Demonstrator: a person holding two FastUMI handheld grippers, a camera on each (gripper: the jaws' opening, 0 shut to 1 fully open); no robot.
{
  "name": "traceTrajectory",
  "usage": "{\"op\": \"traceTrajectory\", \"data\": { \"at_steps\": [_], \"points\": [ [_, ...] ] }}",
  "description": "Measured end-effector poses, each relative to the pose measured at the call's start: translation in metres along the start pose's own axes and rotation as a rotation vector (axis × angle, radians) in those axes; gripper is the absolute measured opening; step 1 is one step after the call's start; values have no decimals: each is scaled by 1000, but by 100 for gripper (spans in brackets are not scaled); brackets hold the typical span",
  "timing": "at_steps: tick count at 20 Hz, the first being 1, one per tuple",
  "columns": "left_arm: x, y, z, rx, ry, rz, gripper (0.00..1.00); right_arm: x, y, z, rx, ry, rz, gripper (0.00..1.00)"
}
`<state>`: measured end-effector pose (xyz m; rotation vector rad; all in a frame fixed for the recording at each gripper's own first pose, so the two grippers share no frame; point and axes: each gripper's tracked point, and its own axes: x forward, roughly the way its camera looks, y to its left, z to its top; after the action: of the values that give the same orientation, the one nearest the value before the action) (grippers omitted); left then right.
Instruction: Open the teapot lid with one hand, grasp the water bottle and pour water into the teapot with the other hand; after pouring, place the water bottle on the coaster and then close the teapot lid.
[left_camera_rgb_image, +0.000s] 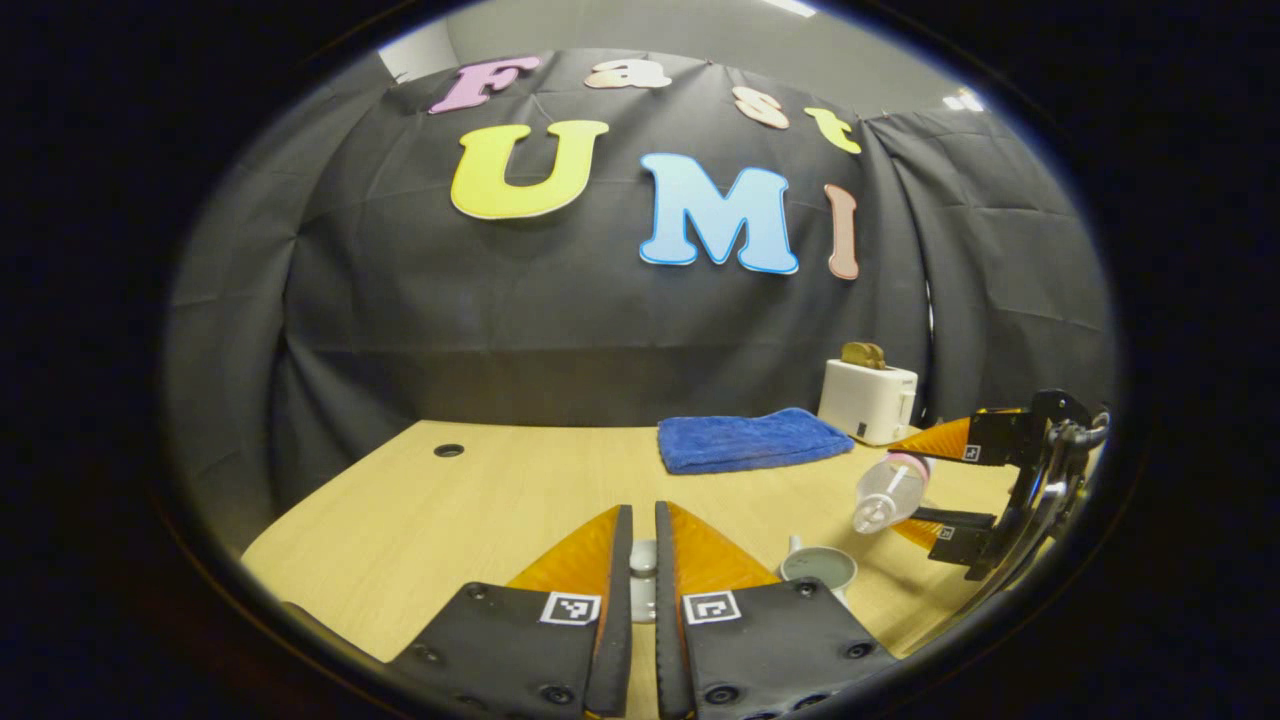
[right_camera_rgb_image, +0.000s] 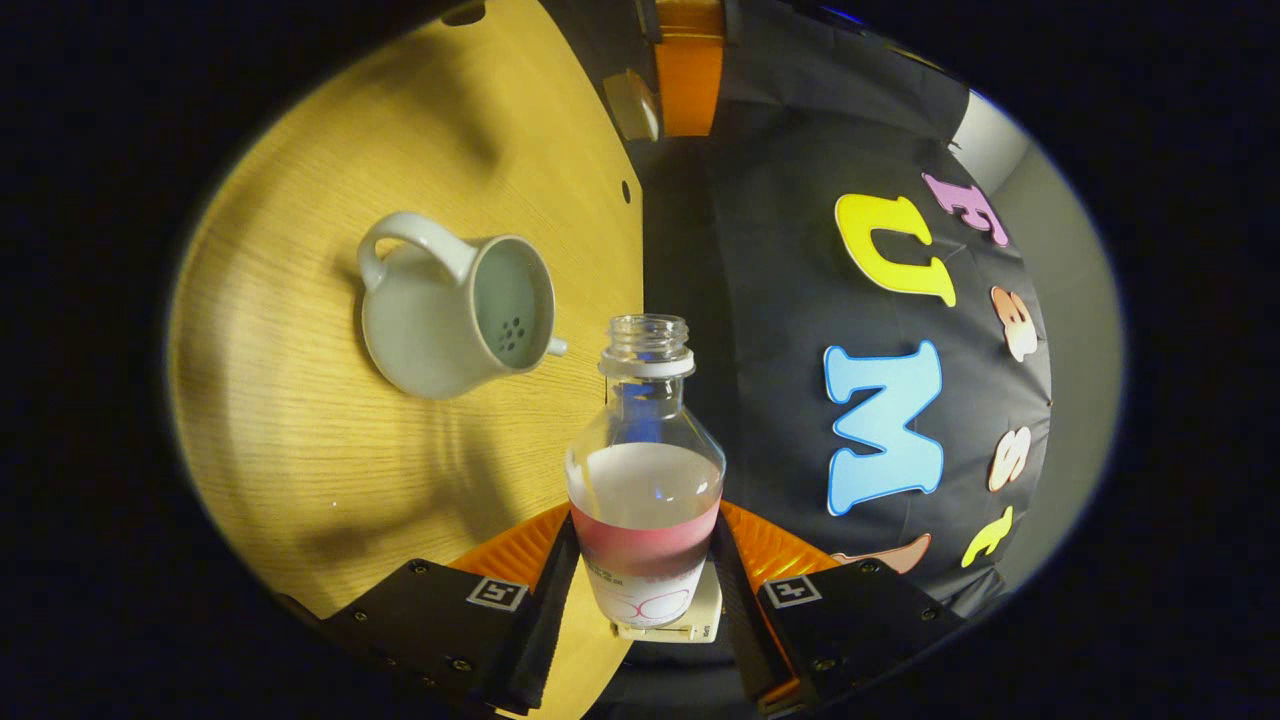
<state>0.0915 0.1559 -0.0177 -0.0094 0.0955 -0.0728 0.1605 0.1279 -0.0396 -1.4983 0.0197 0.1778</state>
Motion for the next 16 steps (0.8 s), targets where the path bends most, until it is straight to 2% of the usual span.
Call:
{"op": "traceTrajectory", "data": {
  "at_steps": [3,9,12,16],
  "points": [
    [2,-1,-3,-2,7,-3,16,-1,1,-1,-55,-7,26,70],
    [6,-3,-10,-6,22,-5,17,1,2,8,-206,-33,-17,71],
    [7,-1,-11,-8,26,-4,17,6,-1,8,-241,-44,-20,70],
    [8,-1,-13,-9,29,-5,17,4,-13,12,-332,-52,-89,70]
  ]
}}
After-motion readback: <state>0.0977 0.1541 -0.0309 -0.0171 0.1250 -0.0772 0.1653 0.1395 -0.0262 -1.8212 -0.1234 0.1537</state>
